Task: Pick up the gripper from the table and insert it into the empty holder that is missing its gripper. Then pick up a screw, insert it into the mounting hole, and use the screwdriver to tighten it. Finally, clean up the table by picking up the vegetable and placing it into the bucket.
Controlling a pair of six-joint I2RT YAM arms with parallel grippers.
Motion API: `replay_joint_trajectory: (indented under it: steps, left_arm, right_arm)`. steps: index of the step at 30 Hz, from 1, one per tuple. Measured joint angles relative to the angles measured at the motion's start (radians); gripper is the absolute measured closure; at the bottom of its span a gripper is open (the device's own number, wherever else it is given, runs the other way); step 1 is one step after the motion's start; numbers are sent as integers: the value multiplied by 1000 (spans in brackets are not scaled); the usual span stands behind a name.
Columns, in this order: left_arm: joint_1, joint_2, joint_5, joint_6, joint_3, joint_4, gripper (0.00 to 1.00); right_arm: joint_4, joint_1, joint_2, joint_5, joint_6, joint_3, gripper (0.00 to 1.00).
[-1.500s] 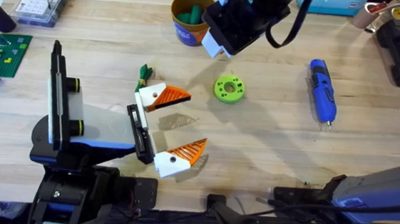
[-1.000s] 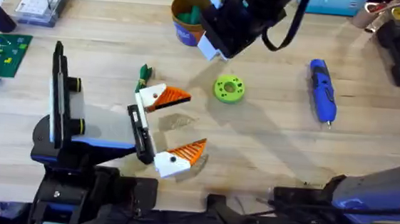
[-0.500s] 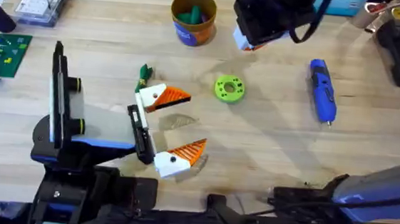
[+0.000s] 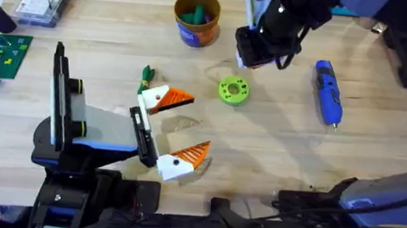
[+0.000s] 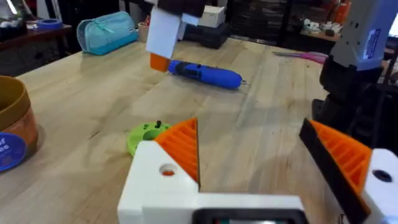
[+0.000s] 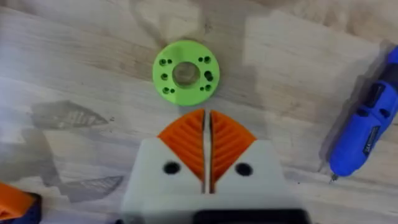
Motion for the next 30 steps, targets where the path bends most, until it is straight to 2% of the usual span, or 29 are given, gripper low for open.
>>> replay_joint_trajectory:
  steps: [1, 2, 5, 6, 7, 9, 18, 30]
  left_arm:
    - [0, 0, 0, 0, 0, 0, 14]
    - [0, 0, 0, 0, 0, 0, 14]
    - [0, 0, 0, 0, 0, 0, 14]
    - [0, 0, 0, 0, 0, 0, 14]
    - [0, 0, 0, 0, 0, 0, 14]
    - [0, 0, 0, 0, 0, 0, 14]
    - [0, 0, 0, 0, 0, 0, 14]
    - [0, 0, 0, 0, 0, 0, 14]
  right_arm:
    - [7, -8, 0, -5, 7, -15, 905]
    - [9, -15, 0, -9, 11, -26, 773]
    - [13, -35, 0, -15, 14, -45, 327]
    - [18, -43, 0, -15, 17, -52, 152]
    - [26, -49, 0, -16, 22, -60, 46]
    - [39, -58, 0, -18, 33, -80, 10]
    - [174, -71, 0, -53, 60, -233, 7]
    - [228, -96, 72, -108, 53, -244, 7]
